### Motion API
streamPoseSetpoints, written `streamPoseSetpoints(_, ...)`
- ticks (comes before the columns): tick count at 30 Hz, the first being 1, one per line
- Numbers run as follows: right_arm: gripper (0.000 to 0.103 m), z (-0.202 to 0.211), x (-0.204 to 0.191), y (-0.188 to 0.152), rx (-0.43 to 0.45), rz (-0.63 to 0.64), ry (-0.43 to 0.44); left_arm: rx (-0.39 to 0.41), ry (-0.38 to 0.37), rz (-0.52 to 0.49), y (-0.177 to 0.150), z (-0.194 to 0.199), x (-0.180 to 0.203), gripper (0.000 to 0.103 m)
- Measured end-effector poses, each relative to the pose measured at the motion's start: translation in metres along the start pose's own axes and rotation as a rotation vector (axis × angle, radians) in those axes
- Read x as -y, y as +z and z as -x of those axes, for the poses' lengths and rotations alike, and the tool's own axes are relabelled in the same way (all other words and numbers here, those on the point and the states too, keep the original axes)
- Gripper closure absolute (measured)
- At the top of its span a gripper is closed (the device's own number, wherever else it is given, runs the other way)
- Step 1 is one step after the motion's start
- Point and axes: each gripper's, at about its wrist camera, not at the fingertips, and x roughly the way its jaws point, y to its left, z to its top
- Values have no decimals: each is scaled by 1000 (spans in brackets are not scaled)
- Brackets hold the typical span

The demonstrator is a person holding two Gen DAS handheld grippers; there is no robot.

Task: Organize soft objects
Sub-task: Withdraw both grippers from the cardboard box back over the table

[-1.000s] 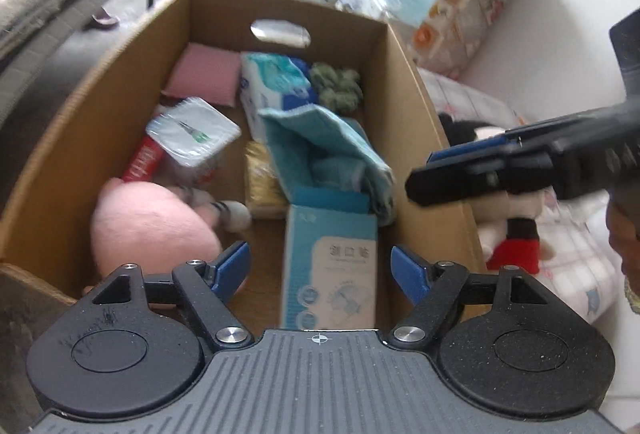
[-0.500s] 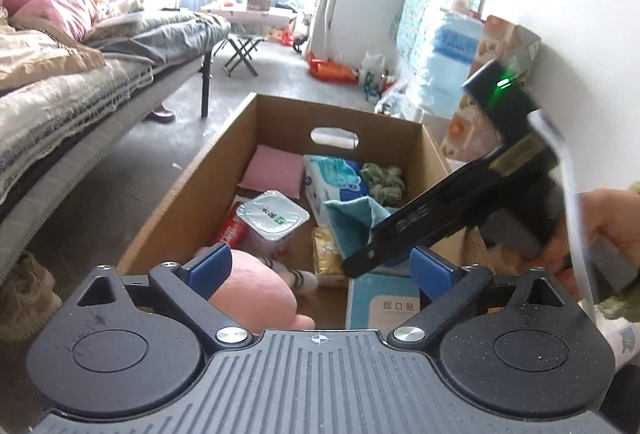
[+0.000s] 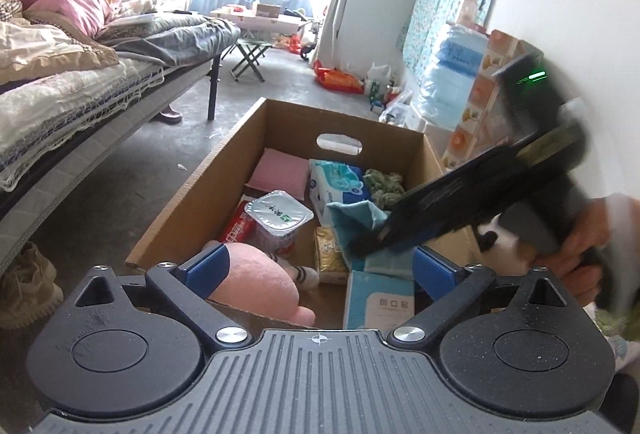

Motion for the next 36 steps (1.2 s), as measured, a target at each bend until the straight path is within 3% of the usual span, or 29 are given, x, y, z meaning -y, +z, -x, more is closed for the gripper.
streamPoseSetpoints(5,20,83,1,-37,247,22,24,28,-4,-1,-4,15,8,0)
streamPoseSetpoints(7,2,113,-2,-61,353,53,-5,39,-18,-9,-5,22,15,0)
streamPoseSetpoints(10,0,152,-3,-105,497,71,-67,54,-39,-37,-9,31,29,0)
streamPoseSetpoints(15,0,187,4,-172,649,-13,-215,57,-44,-76,-15,39,59,0)
streamPoseSetpoints(20,0,200,9,-226,727,-110,-375,6,-38,-136,-23,39,93,0)
streamPoseSetpoints(26,0,199,6,-261,757,-108,-612,-13,-39,-192,-40,45,127,0)
streamPoseSetpoints(33,0,199,2,-286,739,-95,-747,-22,90,-229,-55,44,157,0)
streamPoseSetpoints(36,0,197,0,-300,750,-104,-755,13,134,-260,-61,47,165,0)
